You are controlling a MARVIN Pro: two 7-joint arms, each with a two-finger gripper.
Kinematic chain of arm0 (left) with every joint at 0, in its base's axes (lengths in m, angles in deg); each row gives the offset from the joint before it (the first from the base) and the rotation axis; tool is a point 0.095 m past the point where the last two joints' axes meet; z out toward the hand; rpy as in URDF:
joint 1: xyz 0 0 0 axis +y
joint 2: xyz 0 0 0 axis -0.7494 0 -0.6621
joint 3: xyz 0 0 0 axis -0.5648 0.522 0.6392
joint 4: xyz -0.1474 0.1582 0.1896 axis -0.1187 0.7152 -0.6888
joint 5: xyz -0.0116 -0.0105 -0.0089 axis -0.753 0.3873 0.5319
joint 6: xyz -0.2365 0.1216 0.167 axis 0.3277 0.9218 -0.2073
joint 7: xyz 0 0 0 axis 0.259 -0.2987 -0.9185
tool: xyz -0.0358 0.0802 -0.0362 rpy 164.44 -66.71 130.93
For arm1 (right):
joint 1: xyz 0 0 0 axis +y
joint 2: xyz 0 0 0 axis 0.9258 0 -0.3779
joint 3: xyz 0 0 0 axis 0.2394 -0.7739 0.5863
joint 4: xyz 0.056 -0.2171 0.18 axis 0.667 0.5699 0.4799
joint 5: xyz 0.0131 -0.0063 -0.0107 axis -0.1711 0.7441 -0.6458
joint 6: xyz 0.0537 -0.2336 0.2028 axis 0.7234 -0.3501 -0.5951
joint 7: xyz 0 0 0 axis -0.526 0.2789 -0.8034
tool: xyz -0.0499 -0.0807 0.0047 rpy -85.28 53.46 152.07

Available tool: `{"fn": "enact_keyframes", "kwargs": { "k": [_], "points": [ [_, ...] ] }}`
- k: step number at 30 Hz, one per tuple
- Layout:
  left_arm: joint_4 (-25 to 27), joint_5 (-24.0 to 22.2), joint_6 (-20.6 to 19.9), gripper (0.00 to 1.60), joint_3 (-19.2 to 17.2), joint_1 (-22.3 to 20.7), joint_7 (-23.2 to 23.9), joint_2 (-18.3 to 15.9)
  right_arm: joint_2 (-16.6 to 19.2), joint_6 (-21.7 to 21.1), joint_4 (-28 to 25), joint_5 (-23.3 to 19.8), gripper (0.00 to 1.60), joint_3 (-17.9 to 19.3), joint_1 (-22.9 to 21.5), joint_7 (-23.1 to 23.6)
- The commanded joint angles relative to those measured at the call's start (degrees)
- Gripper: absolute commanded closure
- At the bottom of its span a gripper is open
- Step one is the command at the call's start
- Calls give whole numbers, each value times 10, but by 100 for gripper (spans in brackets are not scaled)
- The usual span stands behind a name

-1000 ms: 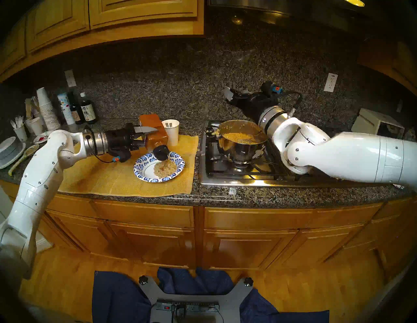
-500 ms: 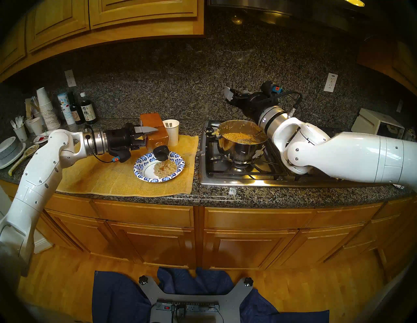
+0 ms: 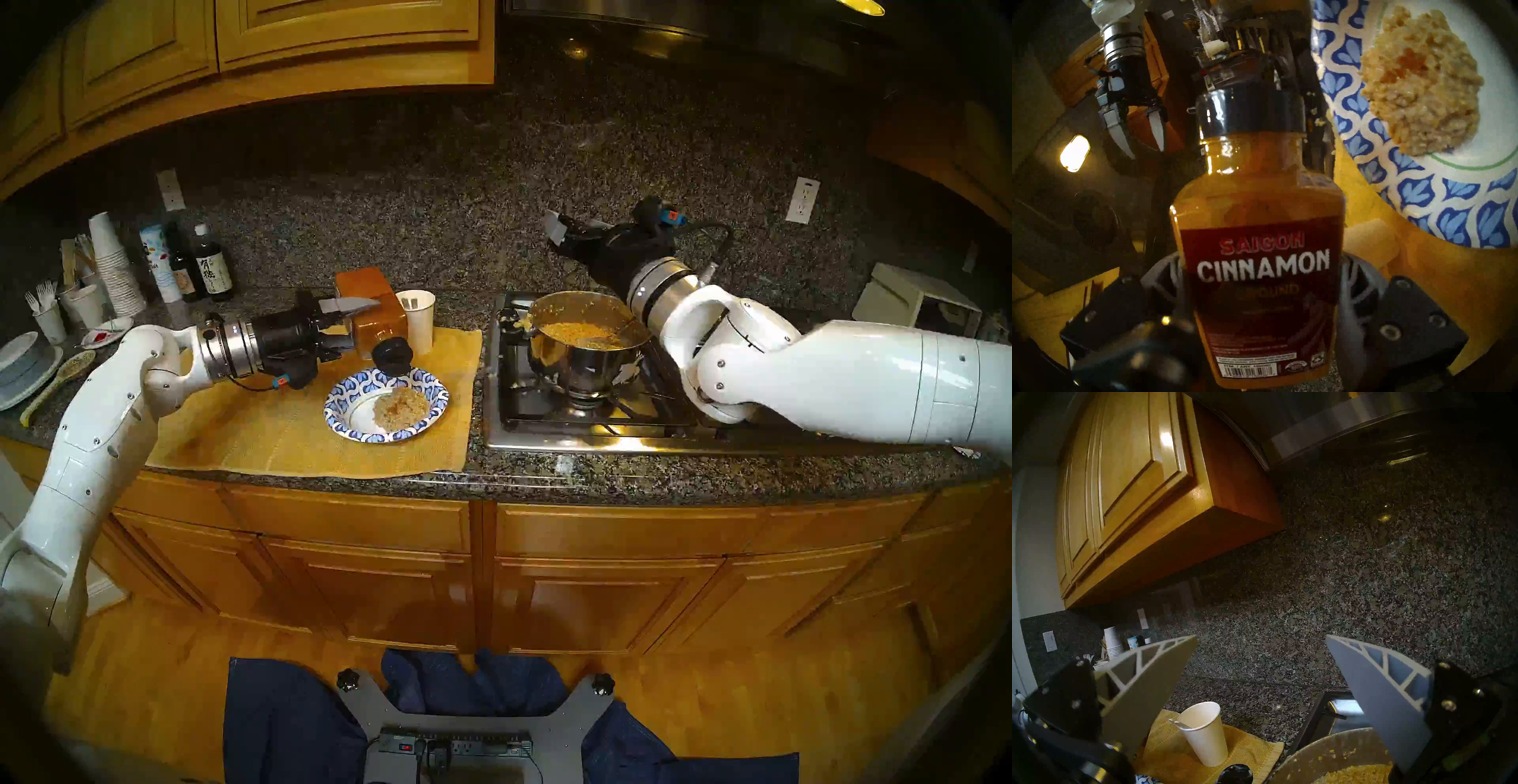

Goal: Scoop oatmeal into bowl, add cinnamon, and put a spoon inside bowl

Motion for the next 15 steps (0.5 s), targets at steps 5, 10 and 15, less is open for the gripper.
{"fn": "enact_keyframes", "kwargs": {
  "k": [5,10,15],
  "points": [
    [16,-144,-1,160,-42,19,21,-12,-1,6,0,1,0,16,-18,0],
    [24,-198,-1,160,-40,36,47,-20,-1,6,0,1,0,16,-18,1],
    [31,-248,-1,160,-38,49,76,-25,-1,6,0,1,0,16,-17,1]
  ]
}}
